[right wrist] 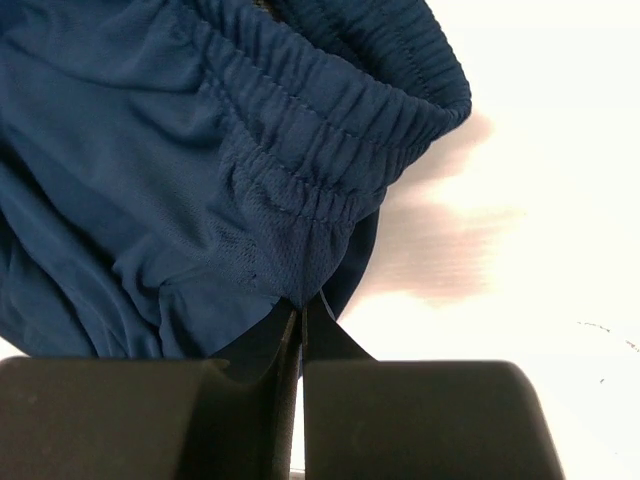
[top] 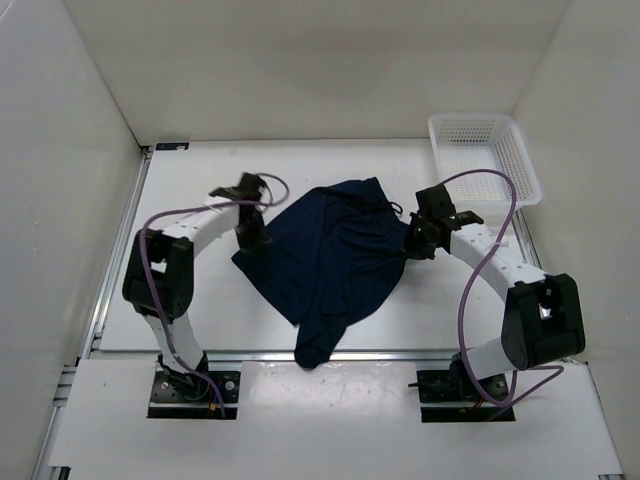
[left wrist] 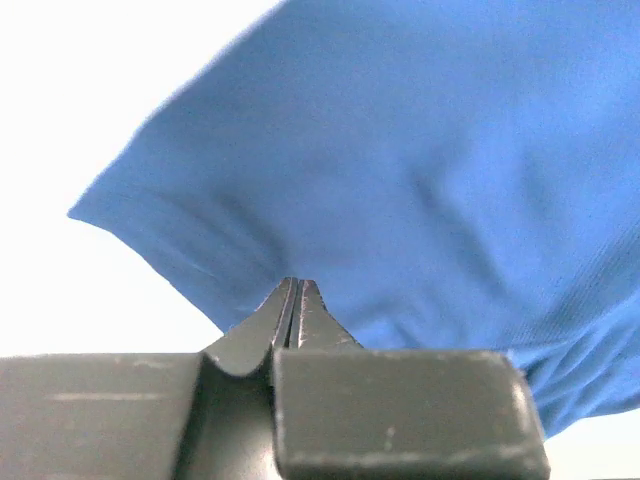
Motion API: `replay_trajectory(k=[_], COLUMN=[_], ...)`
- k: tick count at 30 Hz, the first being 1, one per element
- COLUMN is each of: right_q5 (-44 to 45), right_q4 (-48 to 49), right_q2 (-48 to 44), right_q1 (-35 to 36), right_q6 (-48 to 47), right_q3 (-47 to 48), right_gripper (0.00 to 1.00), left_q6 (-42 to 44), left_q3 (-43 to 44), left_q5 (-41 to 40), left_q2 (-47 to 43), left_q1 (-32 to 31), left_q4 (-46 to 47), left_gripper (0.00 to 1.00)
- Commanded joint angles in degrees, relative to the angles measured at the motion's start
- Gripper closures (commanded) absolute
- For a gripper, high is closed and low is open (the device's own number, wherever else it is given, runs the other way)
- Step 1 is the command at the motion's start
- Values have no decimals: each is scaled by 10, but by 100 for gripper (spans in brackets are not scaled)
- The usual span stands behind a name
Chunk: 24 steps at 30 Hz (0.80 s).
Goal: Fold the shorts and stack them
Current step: Flatten the shorts out
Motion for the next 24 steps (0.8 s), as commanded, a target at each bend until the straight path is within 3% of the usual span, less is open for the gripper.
replay_trajectory(k=[1, 4, 5, 9, 13, 14, 15, 21, 24], right_q5=[-4, -9, -9, -14, -14, -20, -20, -32, -33], right_q4=[-6, -6, -6, -6, -1, -1, -1, -6, -6], right_q2=[-28, -28, -28, -22, -22, -22, -17, -17, -17], right_q1=[-1, -1, -1, -1, -1, -1, -1, -1, -1], right_q6=[-15, -15, -15, -15, -15, -15, -15, -15, -15], right_q3=[0, 0, 0, 5, 5, 5, 5, 16, 16], right_gripper=[100, 100, 100, 100, 100, 100, 100, 100, 100], left_q6=[37, 62, 67, 101, 106, 96, 78, 22, 6], left_q3=[70, 191, 269, 368, 264, 234, 175, -3, -46], left_q5=[-26, -39, -39, -18, 22, 28, 33, 43, 37], left_q2=[-46, 6, 46, 88, 36, 21, -7, -101, -114], left_q1=[90, 156, 170, 145, 62, 44, 10, -100, -123], left_q4=[-16, -58, -79, -148, -127, -116, -97, -62, -49], left_gripper=[90, 90, 90, 90, 48, 30, 24, 17, 14])
